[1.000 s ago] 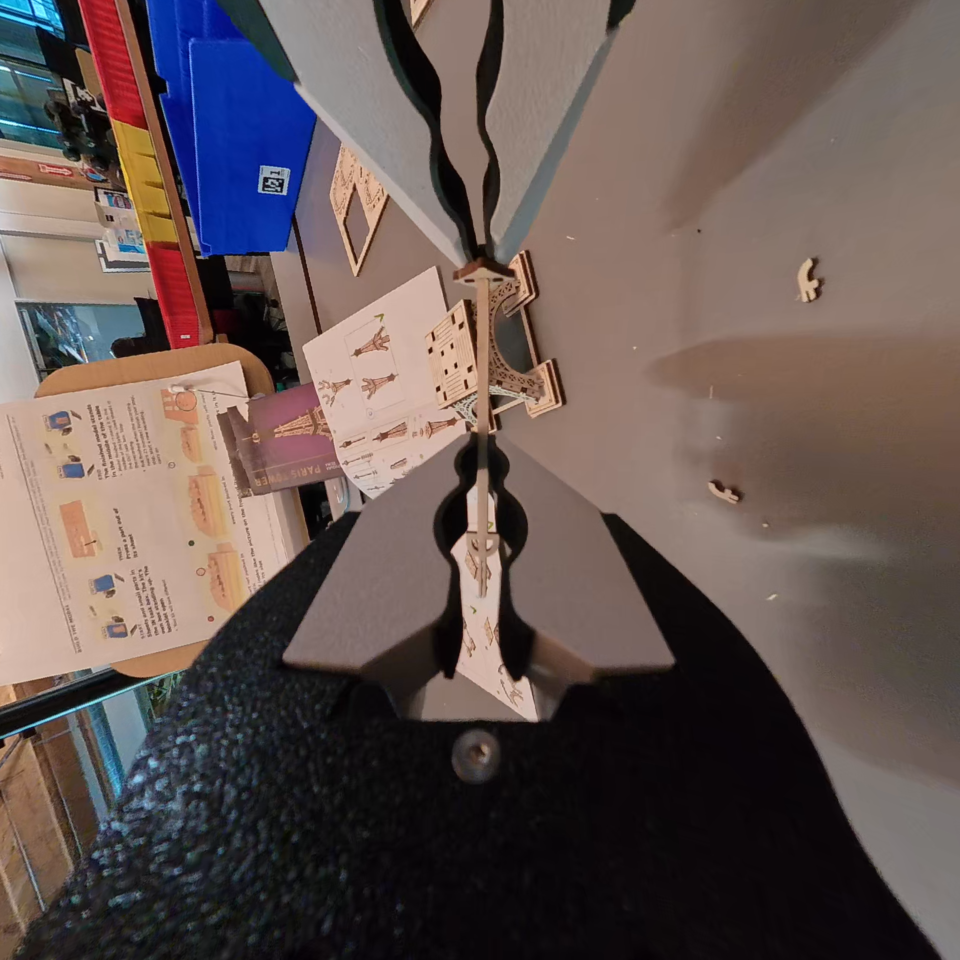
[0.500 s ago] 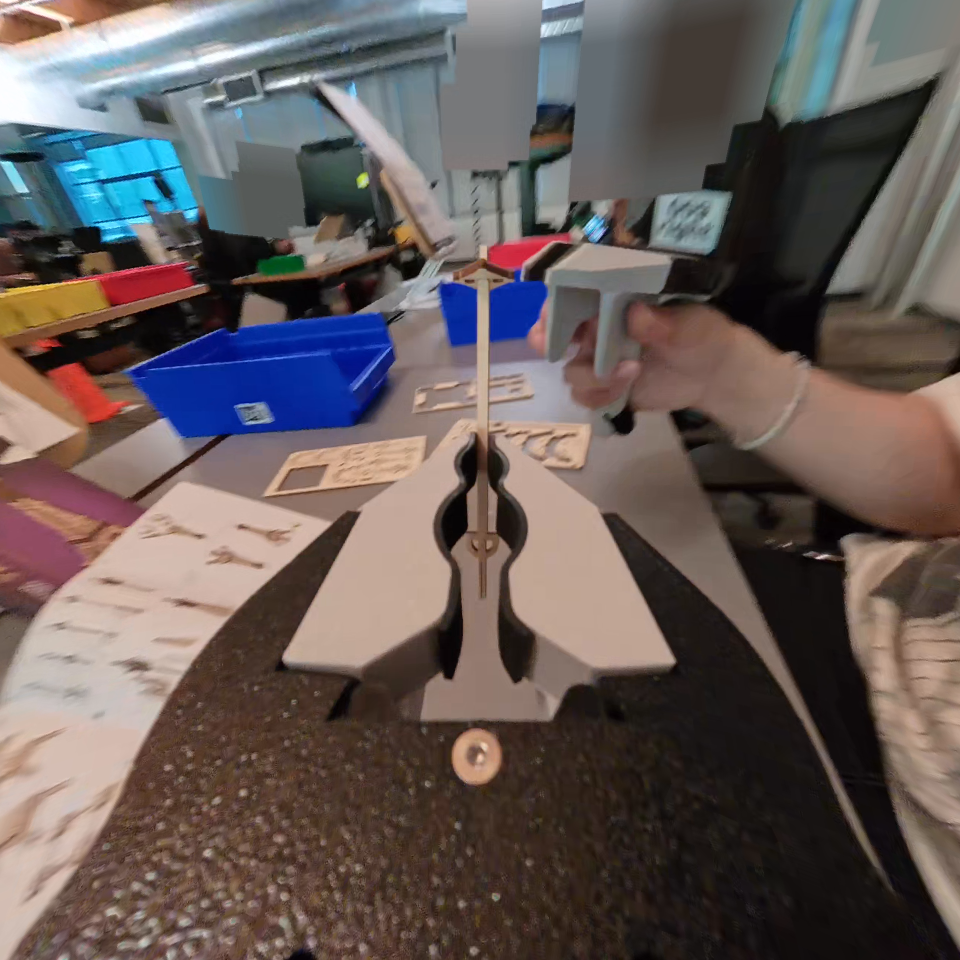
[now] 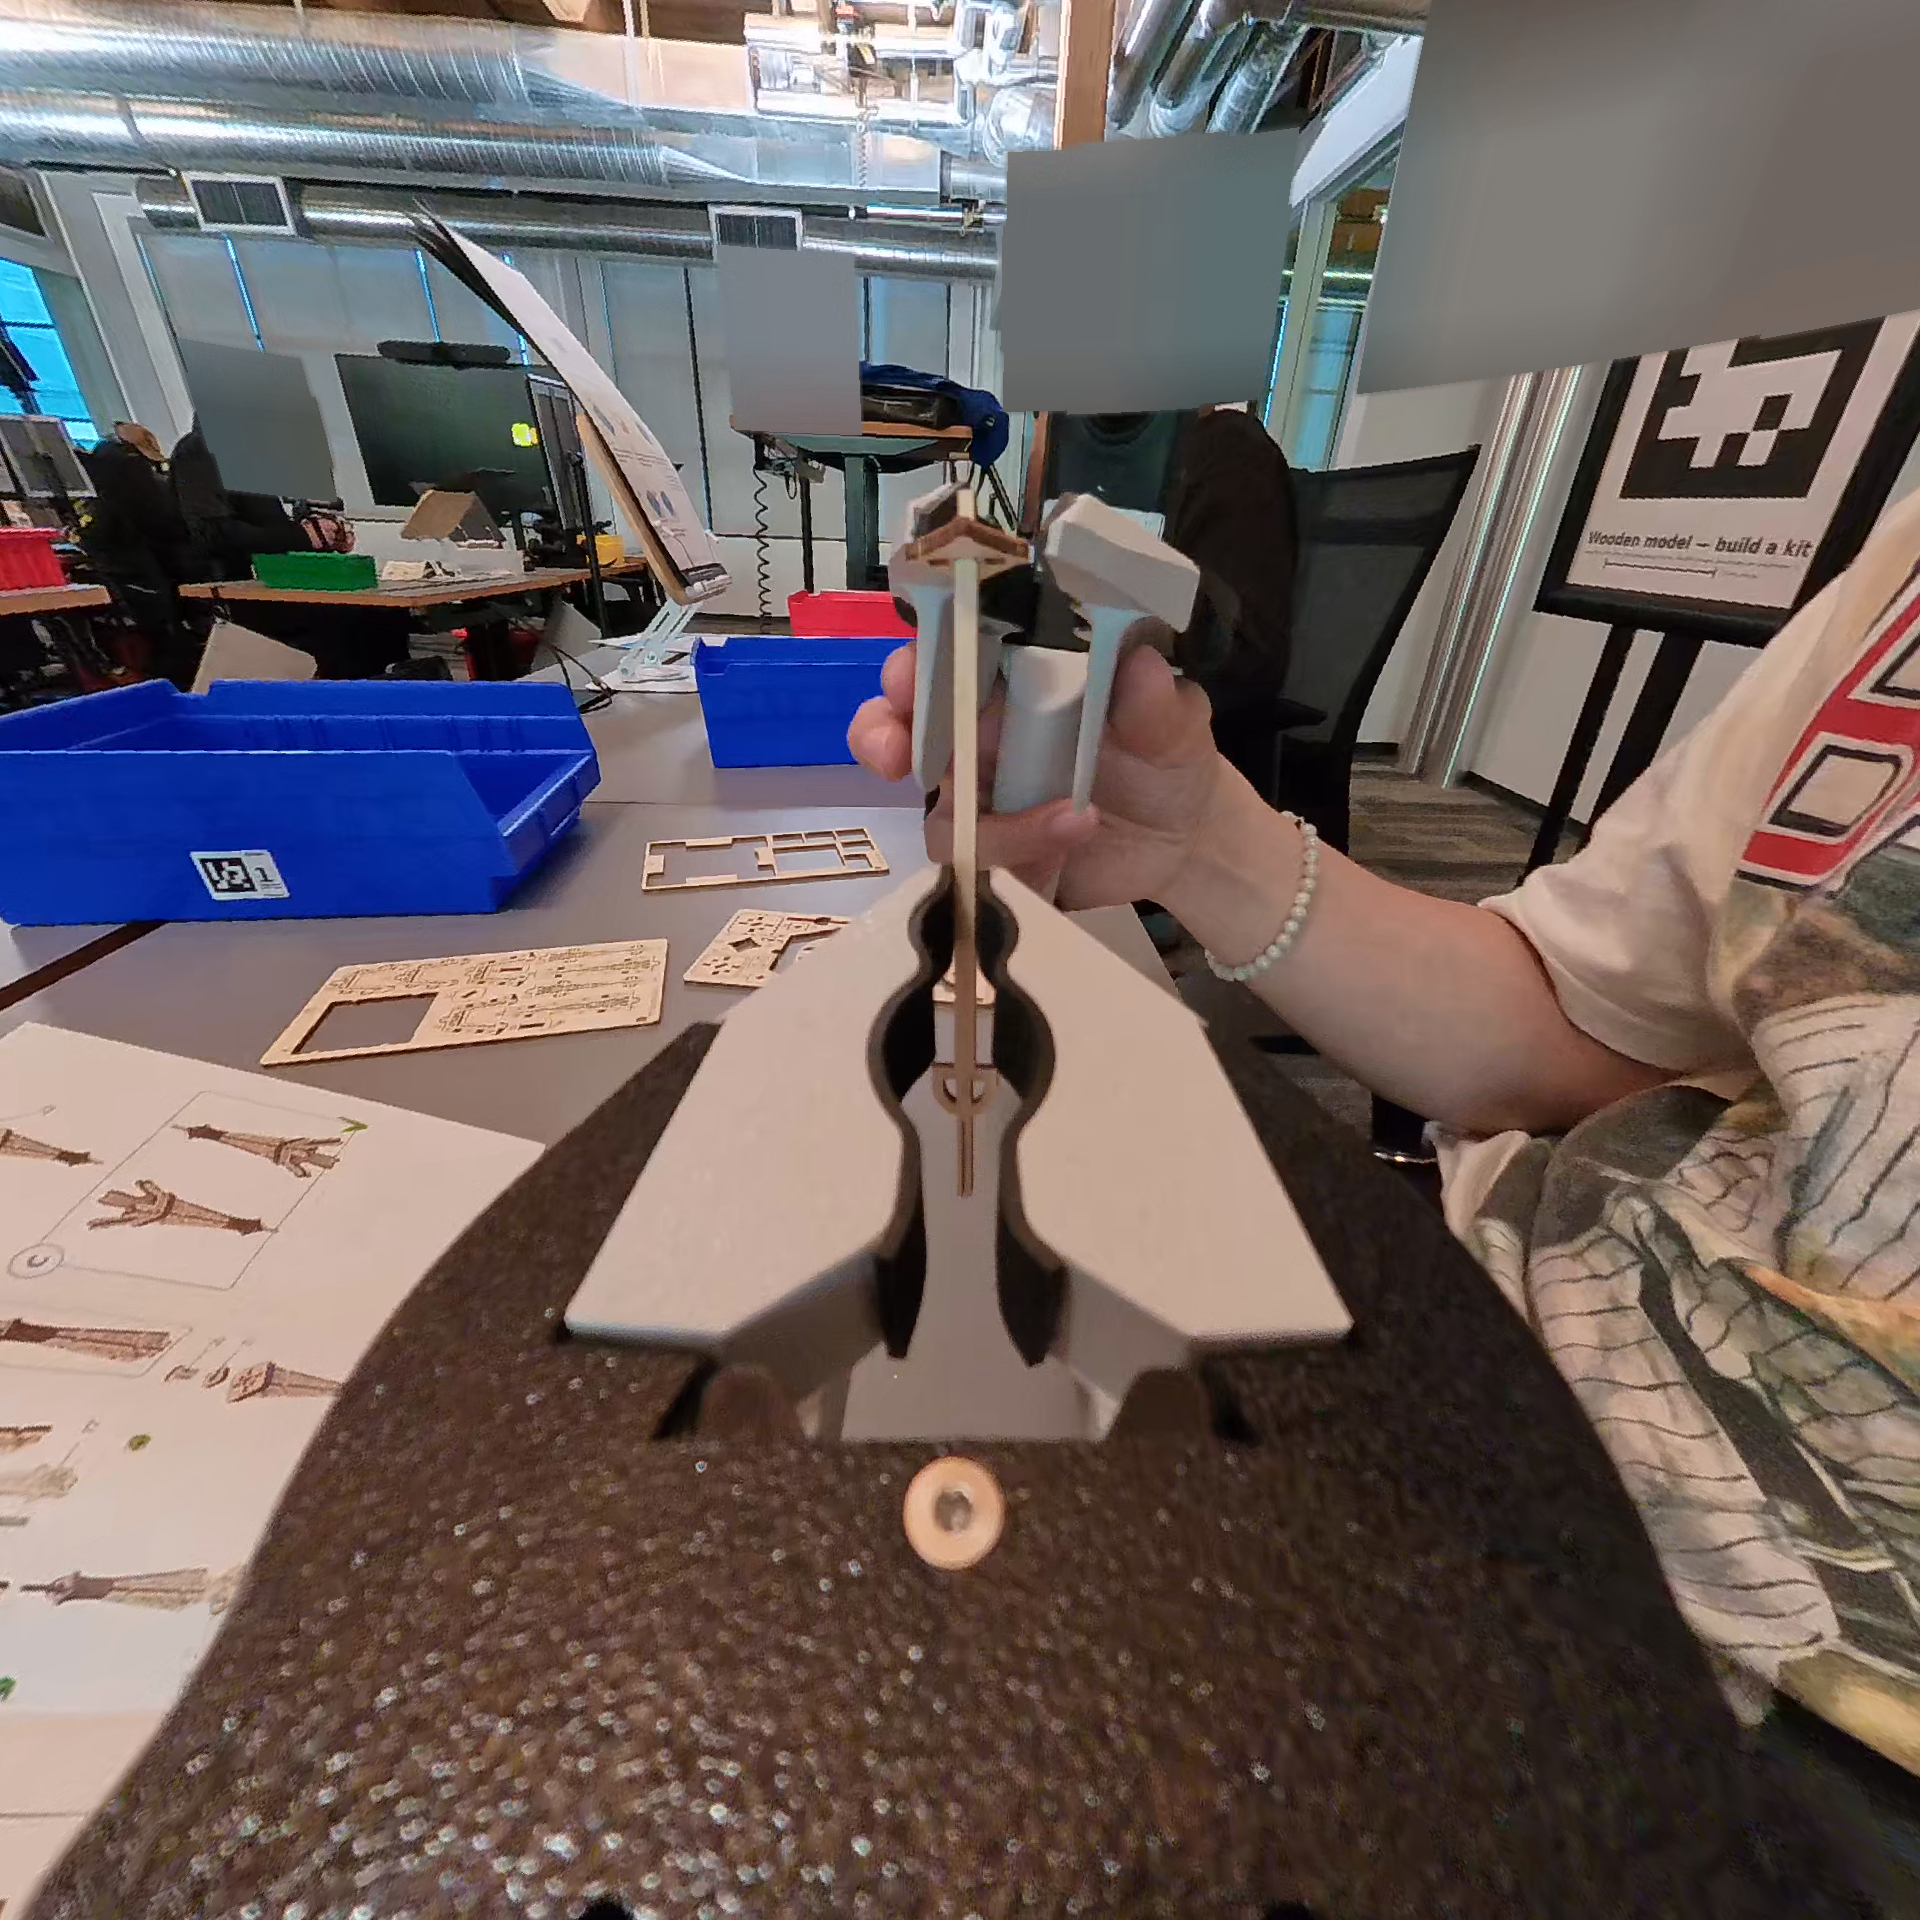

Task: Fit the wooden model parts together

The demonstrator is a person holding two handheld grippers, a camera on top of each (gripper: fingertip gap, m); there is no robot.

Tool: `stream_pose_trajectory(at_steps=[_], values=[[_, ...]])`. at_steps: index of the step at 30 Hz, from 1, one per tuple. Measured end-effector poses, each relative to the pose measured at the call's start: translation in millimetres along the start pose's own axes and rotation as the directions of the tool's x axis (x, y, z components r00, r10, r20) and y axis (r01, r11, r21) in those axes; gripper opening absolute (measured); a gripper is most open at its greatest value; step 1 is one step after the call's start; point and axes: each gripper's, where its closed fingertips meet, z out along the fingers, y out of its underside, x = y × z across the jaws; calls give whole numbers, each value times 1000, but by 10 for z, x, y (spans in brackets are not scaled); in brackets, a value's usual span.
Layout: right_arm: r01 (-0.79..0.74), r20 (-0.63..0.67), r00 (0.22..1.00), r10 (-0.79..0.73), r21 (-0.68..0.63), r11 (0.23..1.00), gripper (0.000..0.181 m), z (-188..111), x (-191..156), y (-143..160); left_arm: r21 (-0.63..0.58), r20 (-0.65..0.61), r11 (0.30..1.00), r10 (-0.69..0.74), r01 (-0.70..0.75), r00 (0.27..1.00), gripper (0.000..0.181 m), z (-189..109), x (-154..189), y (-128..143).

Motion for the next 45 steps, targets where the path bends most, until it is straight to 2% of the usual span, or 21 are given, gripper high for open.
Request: stream_pose_trajectory(at_steps=[13, 21, 27, 31, 34, 42, 45], values=[[-2, 26, 1000, 3, -43, 999, 2, 80, -24, 70, -22, -2, 998, 52, -52, 999, 0, -15, -8, 79], [-79, 35, 996, 78, 25, 997, 0, 71, -3, 67, -4, -13, 1000, 16, -16, 1000, 0, 11, -4, 84], [-112, 3, 994, 112, 18, 994, 1, 71, 58, 134, -50, 80, 994, 104, -100, 991, 0, 24, -115, 148], [-90, 0, 996, 90, 10, 996, 1, 57, 66, 123, -36, 43, 998, 44, -42, 998, 0, 28, -76, 134], [-134, 10, 991, 133, 35, 990, 1, 57, 74, 103, -8, 12, 1000, -15, 15, 1000, 0, 36, -53, 111], [-103, -61, 993, 102, -6, 995, 0, 102, 125, 171, -52, 73, 996, 78, -75, 994, 1, 34, -118, 174], [-86, -58, 995, 83, -55, 995, 0, 135, 96, 249, -85, 90, 988, 135, -128, 987, 13, 47, -108, 176]])
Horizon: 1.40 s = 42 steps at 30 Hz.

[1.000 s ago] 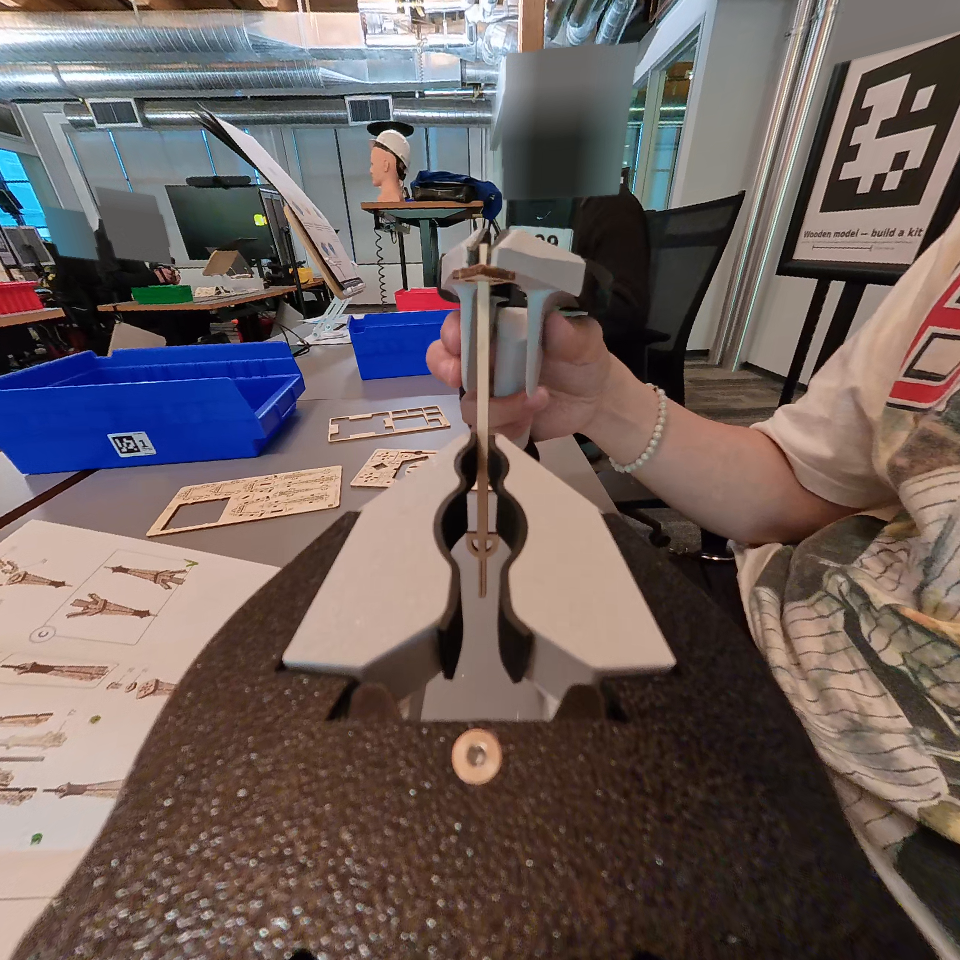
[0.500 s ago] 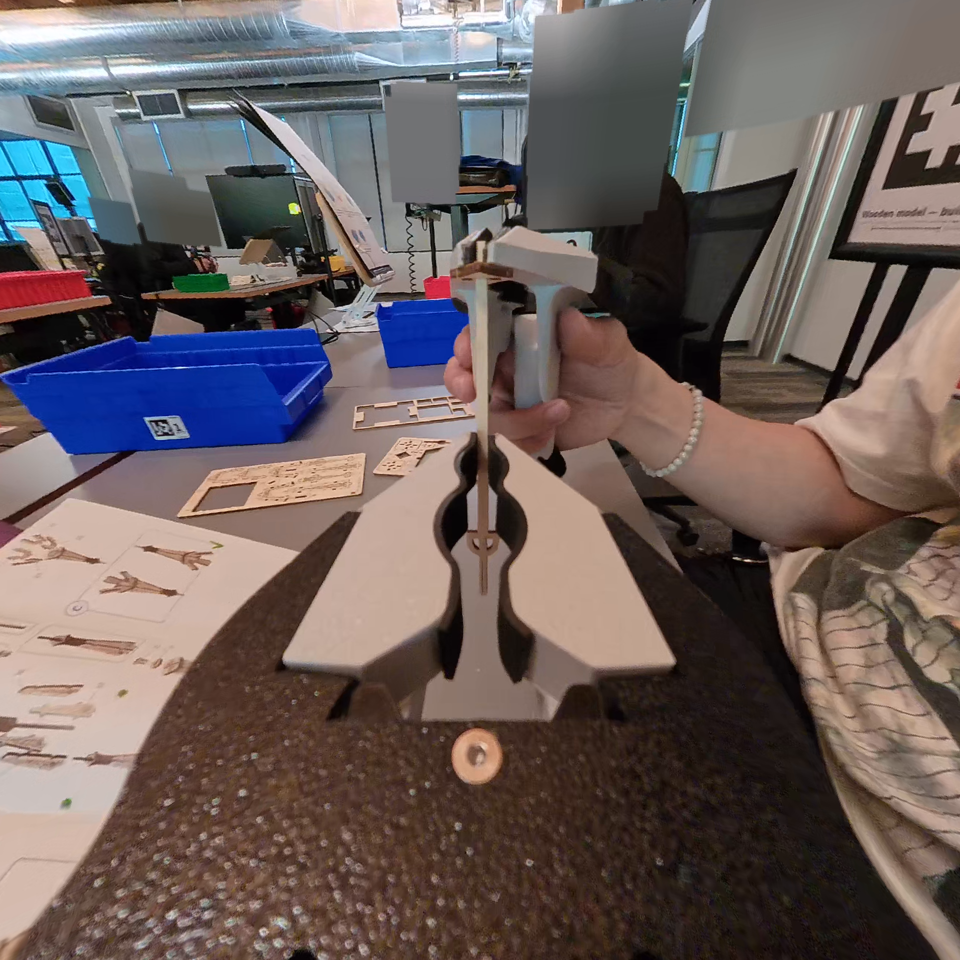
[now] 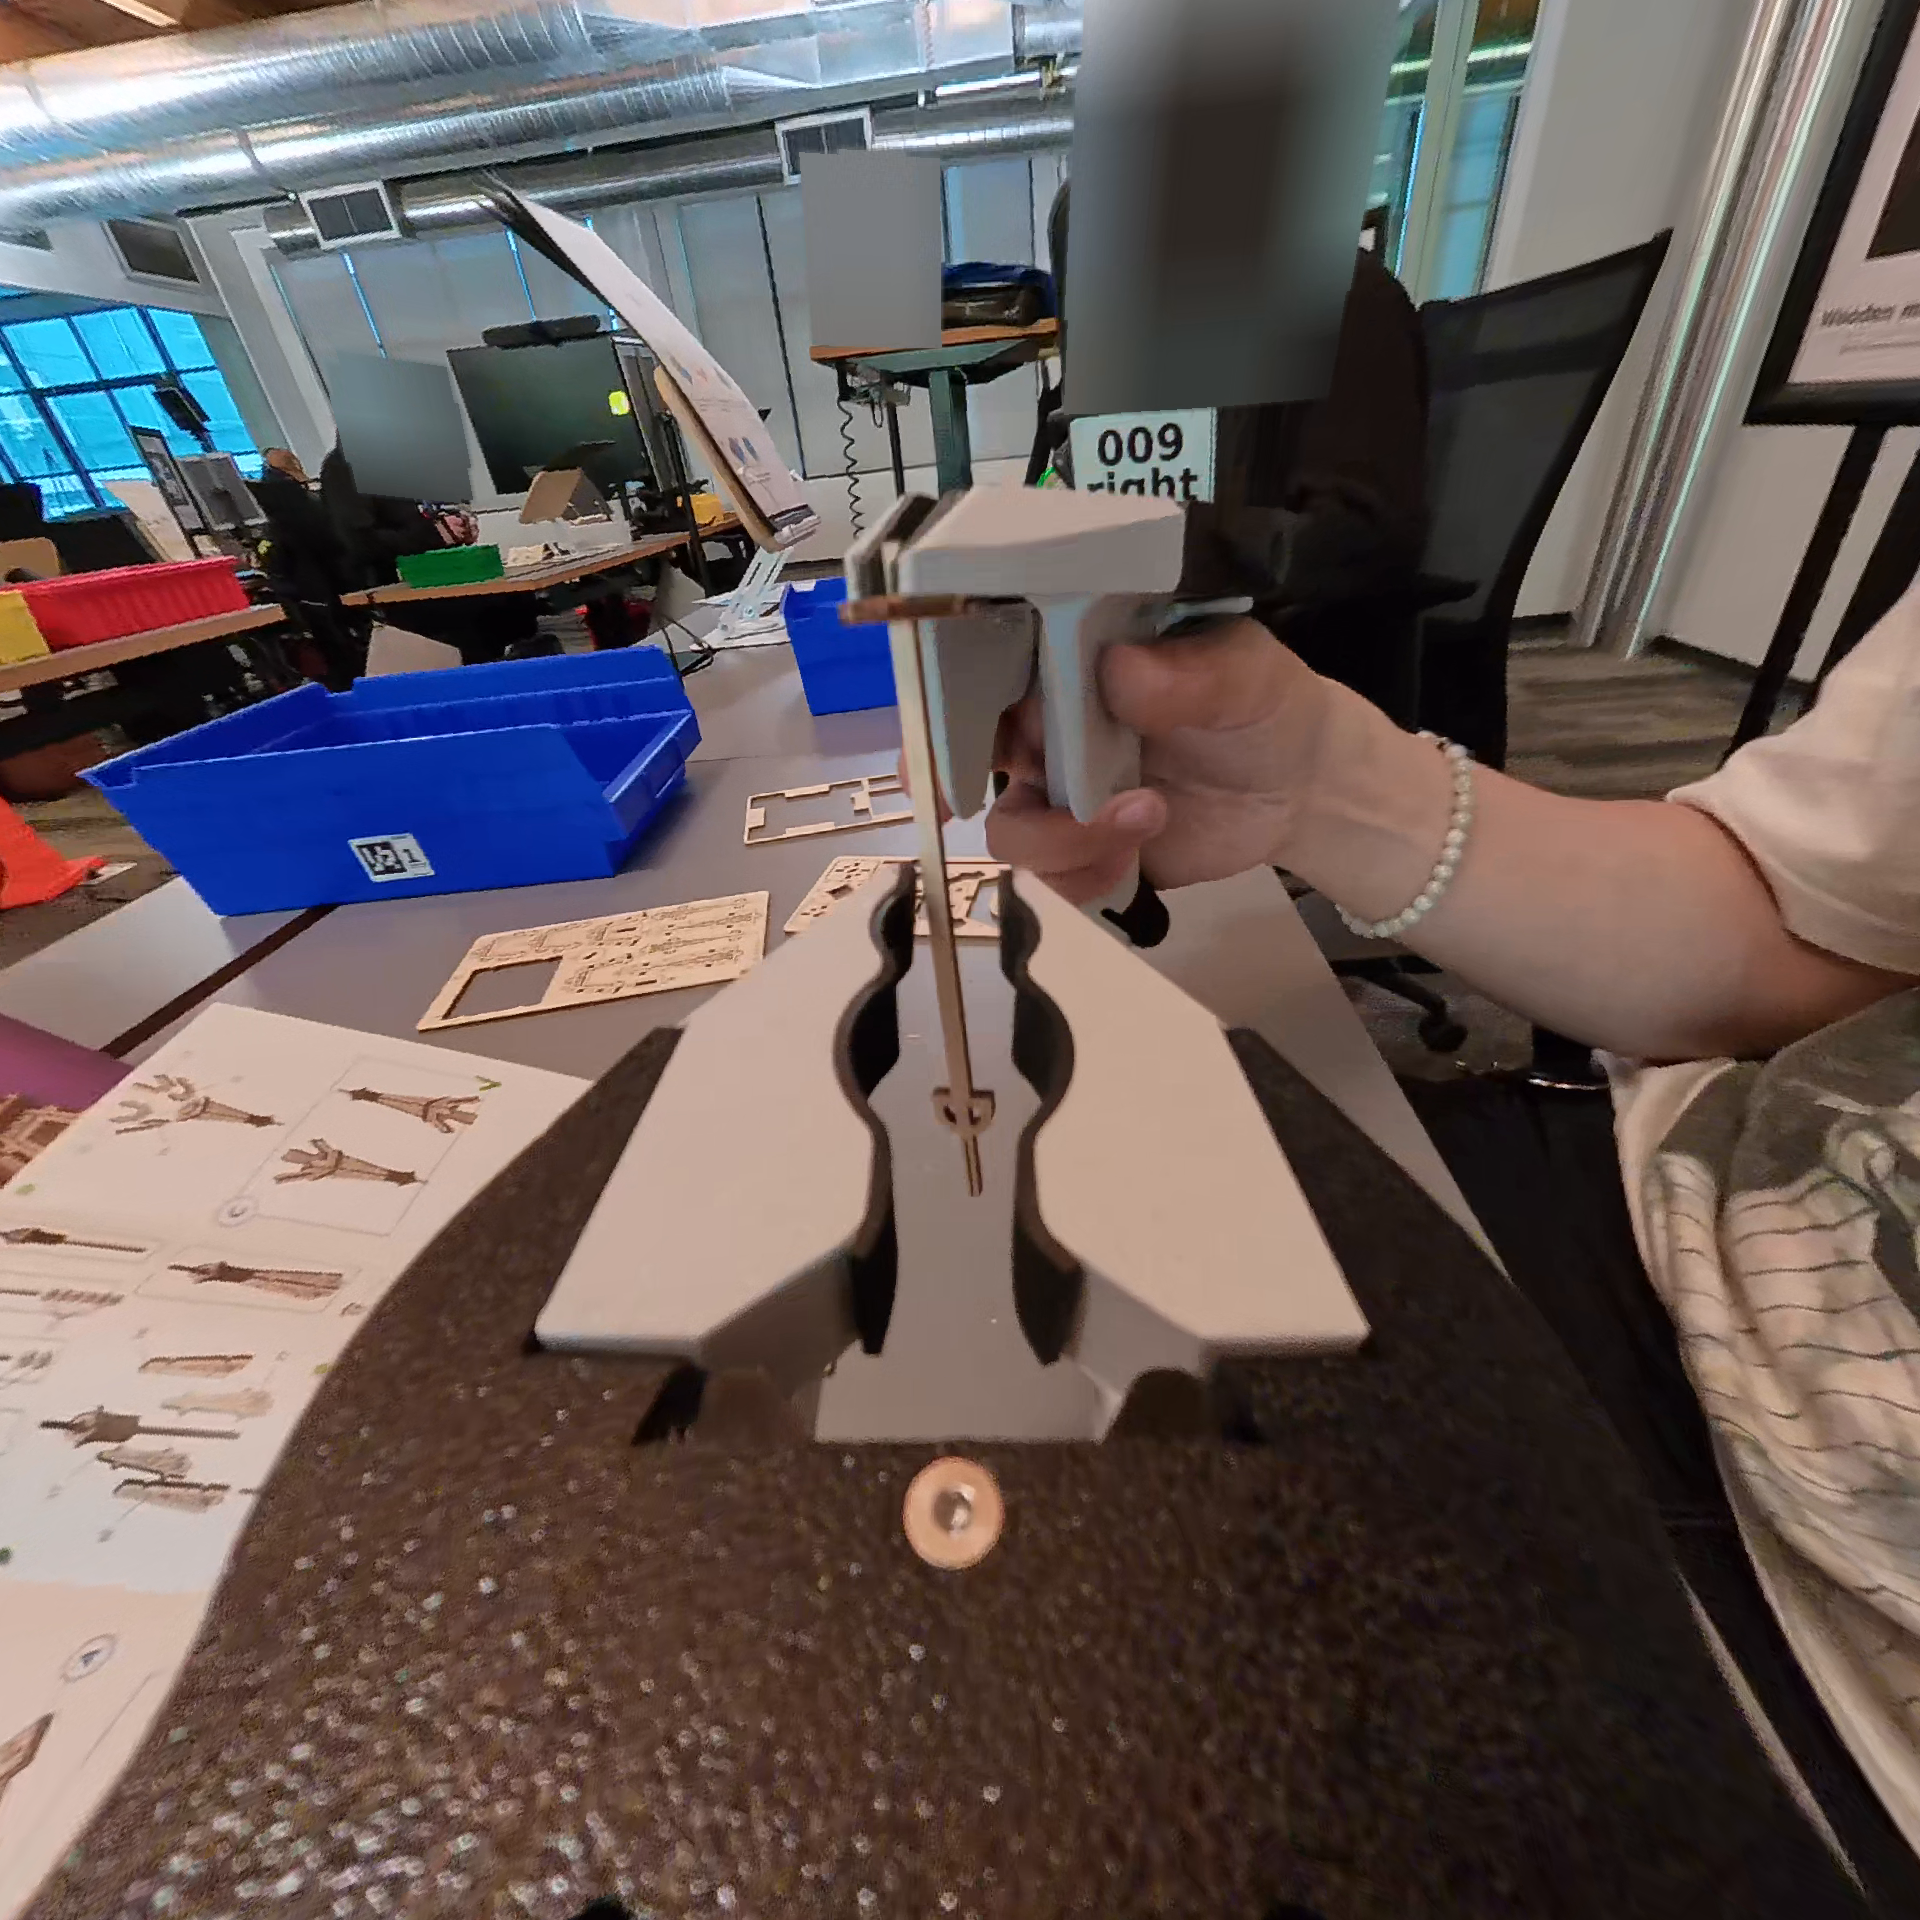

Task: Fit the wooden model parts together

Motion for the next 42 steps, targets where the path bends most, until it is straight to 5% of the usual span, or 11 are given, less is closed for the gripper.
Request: stream_pose_trajectory(at_steps=[5, 9, 16, 24, 30, 42], values=[[11, 26, 1000, -10, -42, 999, 0, 40, -65, 77, -39, 44, 998, 44, -43, 998, 20, 19, -8, -31], [37, 23, 999, -36, -57, 998, 0, 23, -72, 102, -39, 53, 998, 53, -51, 997, 3, 3, 10, -118], [37, 39, 999, -35, -61, 997, 1, 15, -89, 146, -112, 96, 992, 67, -56, 993, 0, -2, -59, -57], [-24, 135, 990, 25, -9, 1000, 1, 19, -184, 88, 16, -65, 995, -100, 101, 993, 0, 14, 94, -147], [43, 99, 994, -35, -78, 996, 5, -6, -135, 189, -58, 33, 998, 19, -17, 999, 0, 43, -4, -32], [68, 146, 987, -61, -43, 997, 11, -24, -253, 108, 12, -26, 1000, 11, -10, 1000, 0, 36, 77, -127]])
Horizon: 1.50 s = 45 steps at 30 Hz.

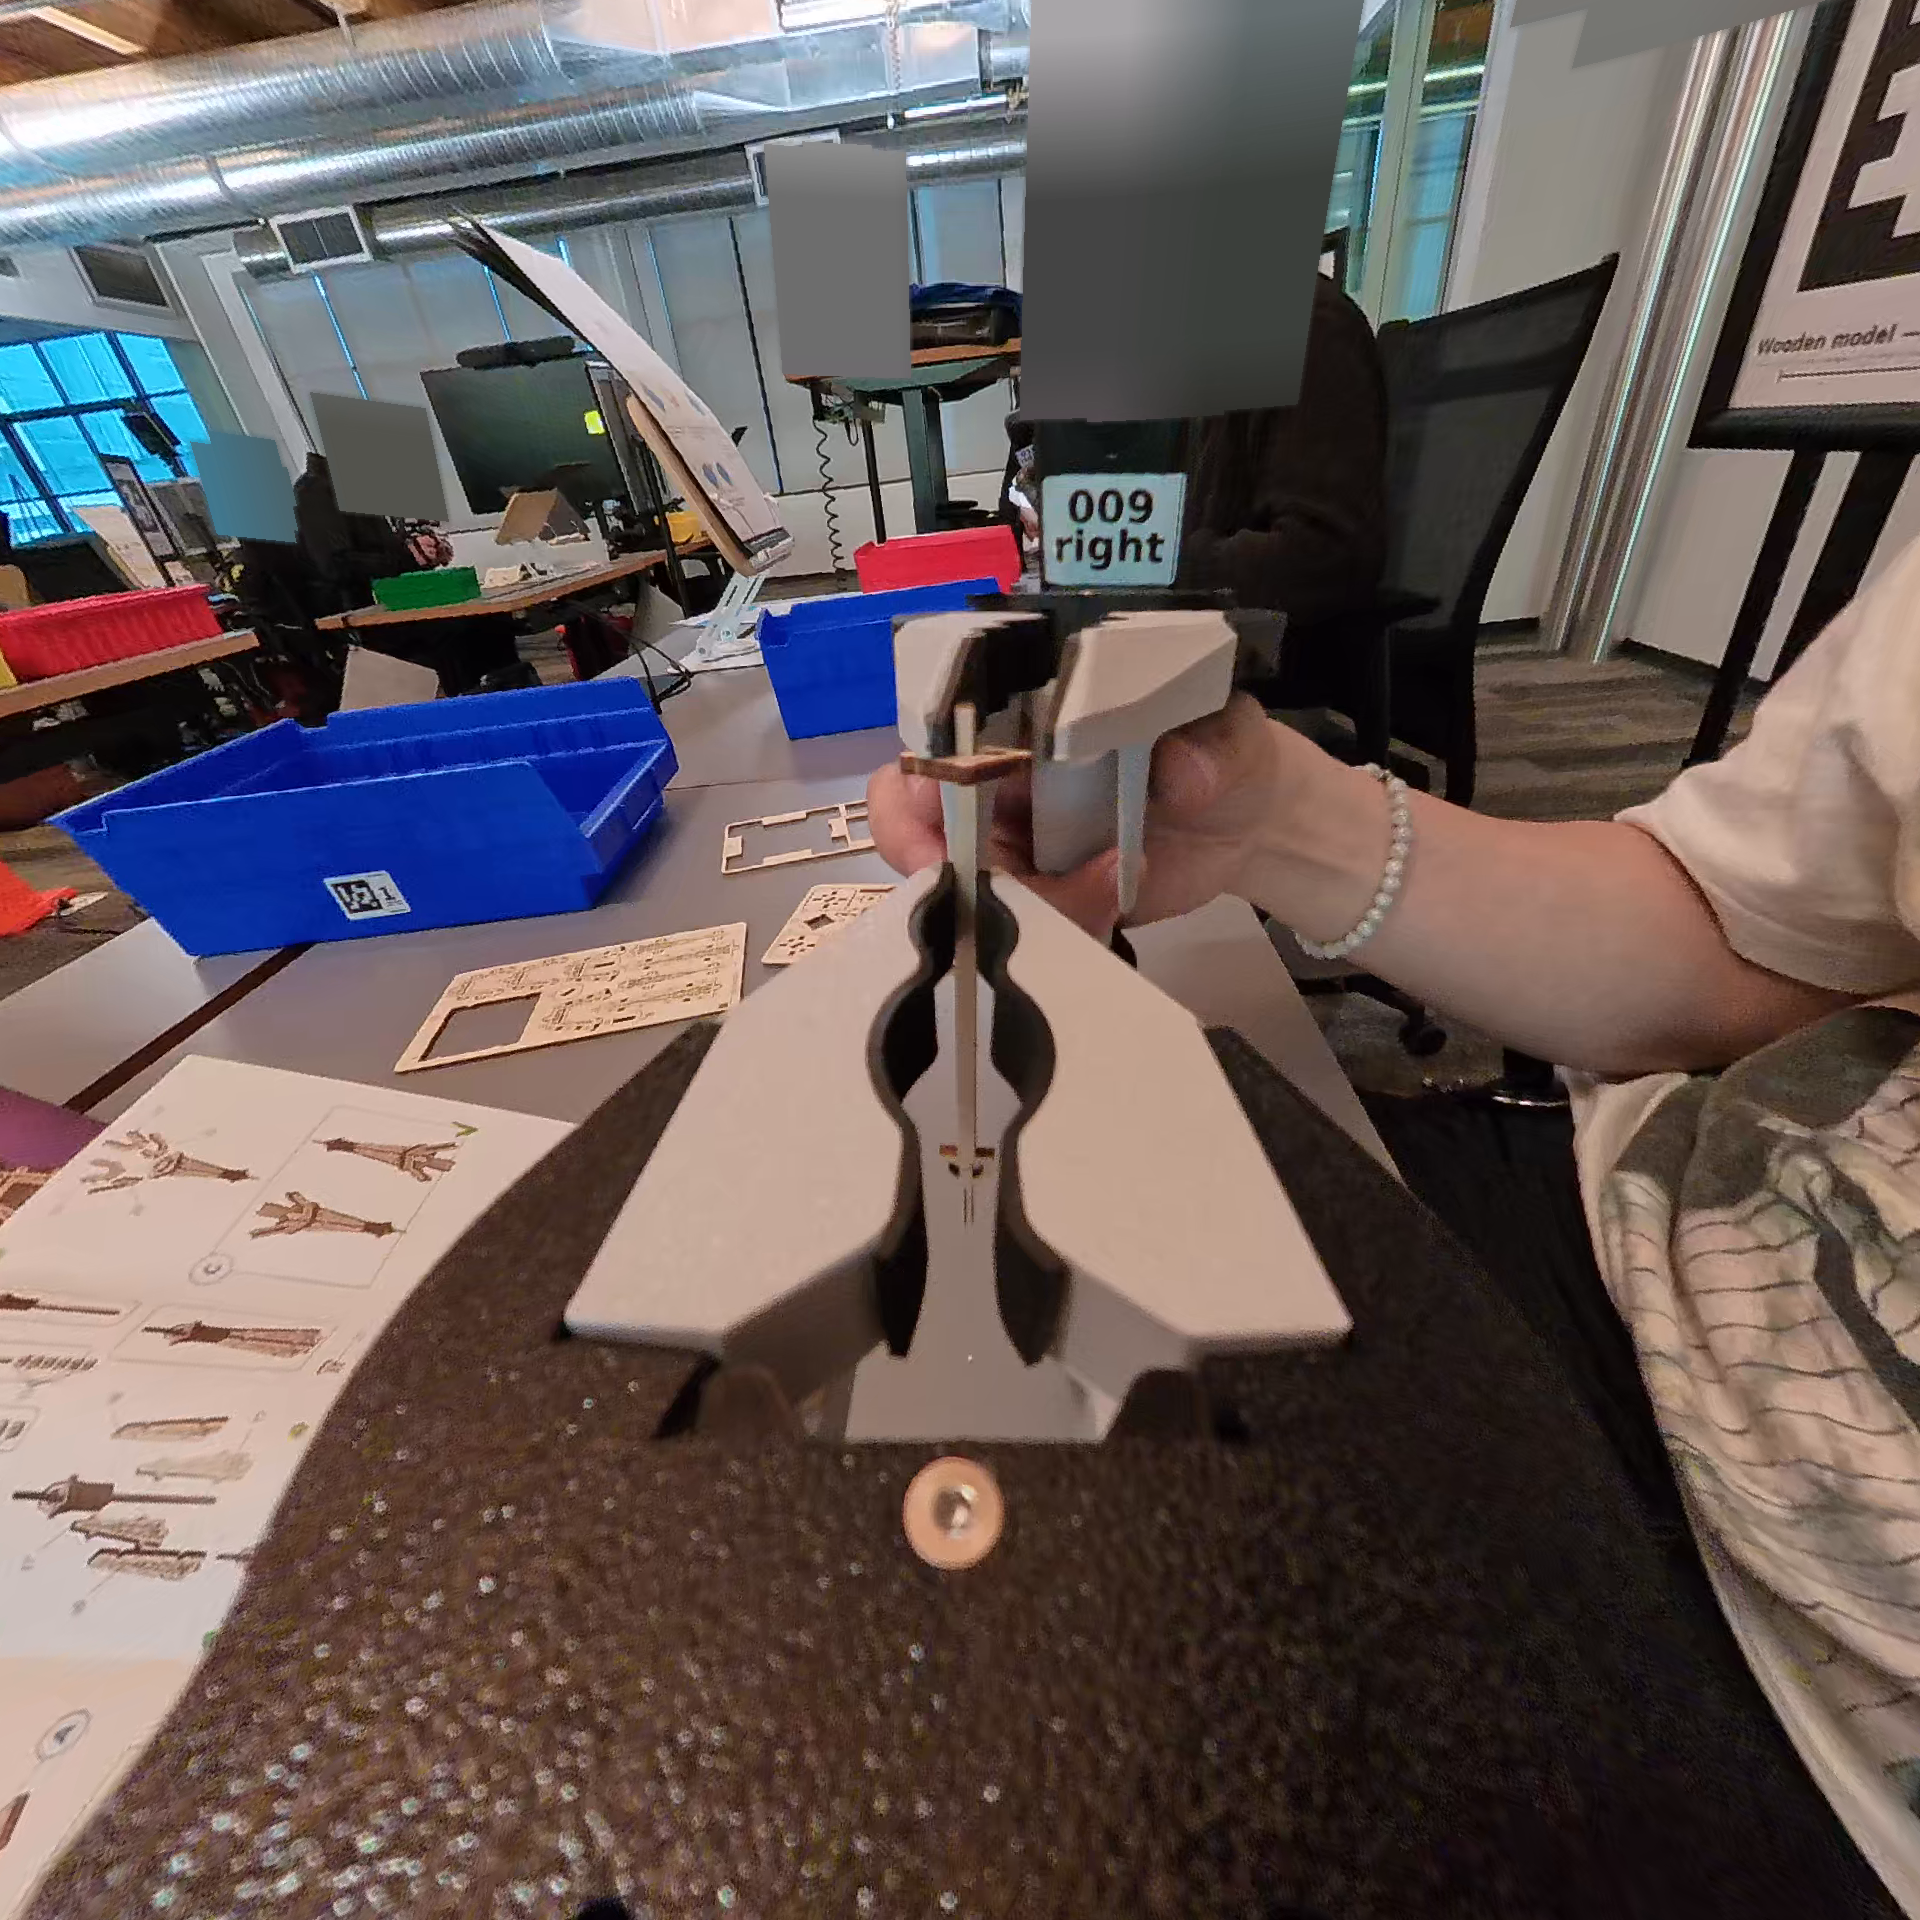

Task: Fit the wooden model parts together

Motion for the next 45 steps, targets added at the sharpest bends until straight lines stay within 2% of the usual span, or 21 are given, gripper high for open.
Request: stream_pose_trajectory(at_steps=[3, 9, 20, 26, 28, 31, 45], values=[[60, -57, 996, -62, -49, 997, 14, -14, 62, 9, -22, 9, 999, 28, -28, 1000, 0, -9, -4, 20], [79, -20, 997, -81, -83, 993, 4, -34, -1, 7, -69, 15, 993, 92, -90, 996, 0, -35, 1, 39], [145, 16, 989, -144, -183, 972, 2, -5, -64, 125, -138, -12, 970, 202, -202, 979, 0, -41, 53, 125], [134, 7, 991, -135, -156, 979, 2, -5, -56, 141, -129, -8, 970, 205, -204, 979, 0, -34, 45, 138], [160, 24, 987, -159, -146, 976, 11, -21, -98, 118, -118, 2, 970, 214, -213, 977, 0, -31, 40, 106], [178, 10, 984, -178, -141, 974, 14, -57, -79, 56, -106, 5, 971, 216, -215, 976, 0, -36, 44, 75], [190, 21, 982, -190, -195, 962, 6, -35, -64, 141, -124, -13, 965, 233, -233, 972, 0, -36, 61, 134]])
